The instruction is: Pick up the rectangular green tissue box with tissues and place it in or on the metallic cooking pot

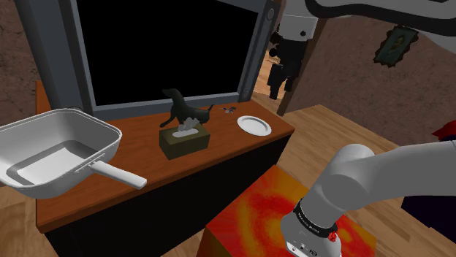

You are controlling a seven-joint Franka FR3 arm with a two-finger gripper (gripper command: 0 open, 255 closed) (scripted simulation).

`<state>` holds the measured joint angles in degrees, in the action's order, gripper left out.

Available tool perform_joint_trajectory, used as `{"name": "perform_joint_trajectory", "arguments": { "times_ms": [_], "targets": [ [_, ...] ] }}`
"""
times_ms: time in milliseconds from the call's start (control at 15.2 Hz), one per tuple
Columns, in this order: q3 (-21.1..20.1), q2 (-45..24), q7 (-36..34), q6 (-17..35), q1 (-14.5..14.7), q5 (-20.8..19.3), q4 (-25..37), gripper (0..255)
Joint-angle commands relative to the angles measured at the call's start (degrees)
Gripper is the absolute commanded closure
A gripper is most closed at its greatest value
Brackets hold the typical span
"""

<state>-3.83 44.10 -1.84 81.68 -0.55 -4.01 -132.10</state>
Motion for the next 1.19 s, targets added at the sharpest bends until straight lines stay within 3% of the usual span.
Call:
{"name": "perform_joint_trajectory", "arguments": {
  "times_ms": [0,594,1122],
  "targets": [
    [0.00,0.00,0.00,0.00,0.00,0.00,0.00,0],
    [-5.13,-1.56,-15.81,21.90,-0.55,10.92,-12.12,0],
    [-11.30,-11.02,-27.87,44.74,-0.94,18.99,-16.47,0]
  ]
}}
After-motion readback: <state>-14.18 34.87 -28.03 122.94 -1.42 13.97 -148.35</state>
